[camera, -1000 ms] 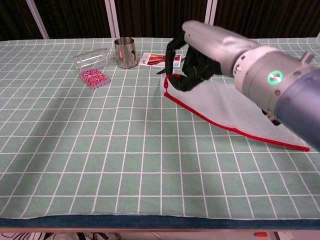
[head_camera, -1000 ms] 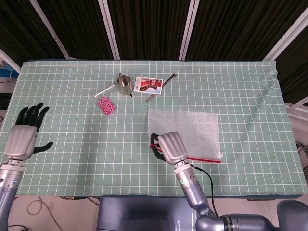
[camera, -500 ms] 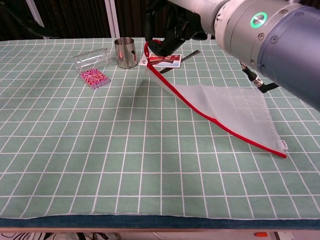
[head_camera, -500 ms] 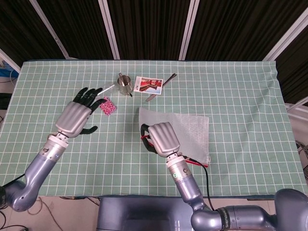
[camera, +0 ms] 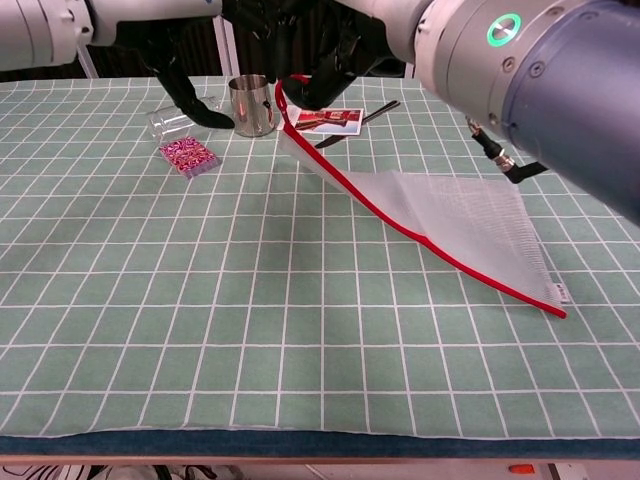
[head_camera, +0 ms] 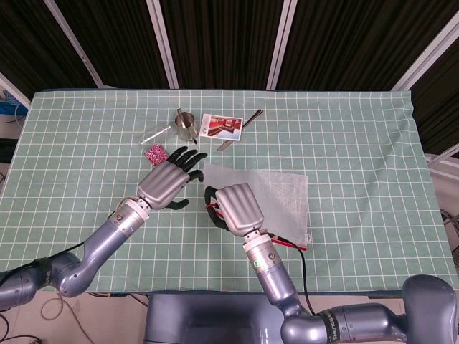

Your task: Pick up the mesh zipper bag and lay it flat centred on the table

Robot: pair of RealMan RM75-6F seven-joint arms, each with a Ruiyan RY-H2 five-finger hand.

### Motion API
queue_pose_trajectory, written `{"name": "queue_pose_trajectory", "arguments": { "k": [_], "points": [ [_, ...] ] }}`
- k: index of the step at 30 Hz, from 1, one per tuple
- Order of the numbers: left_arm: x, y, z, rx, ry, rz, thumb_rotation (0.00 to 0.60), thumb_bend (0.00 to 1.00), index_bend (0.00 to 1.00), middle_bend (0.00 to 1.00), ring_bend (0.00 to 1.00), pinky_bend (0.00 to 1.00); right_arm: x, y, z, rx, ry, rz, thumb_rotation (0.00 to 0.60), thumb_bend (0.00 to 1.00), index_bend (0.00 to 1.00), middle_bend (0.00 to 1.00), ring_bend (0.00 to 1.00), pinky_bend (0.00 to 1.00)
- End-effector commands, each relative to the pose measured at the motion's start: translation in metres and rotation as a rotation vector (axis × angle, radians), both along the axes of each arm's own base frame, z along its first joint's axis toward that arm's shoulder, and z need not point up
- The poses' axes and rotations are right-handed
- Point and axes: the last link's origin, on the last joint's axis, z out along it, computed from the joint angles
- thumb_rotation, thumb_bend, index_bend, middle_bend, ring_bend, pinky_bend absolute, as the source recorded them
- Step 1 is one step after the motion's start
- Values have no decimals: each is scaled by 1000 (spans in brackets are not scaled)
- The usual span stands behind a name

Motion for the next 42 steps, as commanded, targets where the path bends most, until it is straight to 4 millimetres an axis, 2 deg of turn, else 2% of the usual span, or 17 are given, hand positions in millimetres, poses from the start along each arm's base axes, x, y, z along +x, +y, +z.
{"name": "queue_pose_trajectory", "arguments": {
  "k": [1, 10, 19, 33, 42],
  "points": [
    [3, -3, -11, -27, 4, 0, 600, 244, 370, 60, 0, 0, 0, 1, 0, 3, -1, -3, 600, 573, 635, 1000, 1000, 917],
    [10, -12, -27, -66, -20, 3, 600, 291, 436, 74, 0, 0, -3, 1, 2, 0, 0, -12, 600, 577, 638, 1000, 1000, 917],
    [11, -14, -30, -70, -54, 15, 600, 374, 483, 87, 0, 0, -4, 1, 4, -2, -2, -11, 600, 579, 638, 1000, 1000, 917],
    [19, -16, -35, -81, -88, 4, 600, 382, 510, 92, 0, 0, -4, 3, 7, -1, -9, -11, 600, 580, 639, 1000, 1000, 917],
    [21, -18, -36, -78, -102, 0, 600, 426, 577, 106, 0, 0, -4, 4, 9, -5, -12, -11, 600, 580, 639, 1000, 1000, 917]
  ]
}}
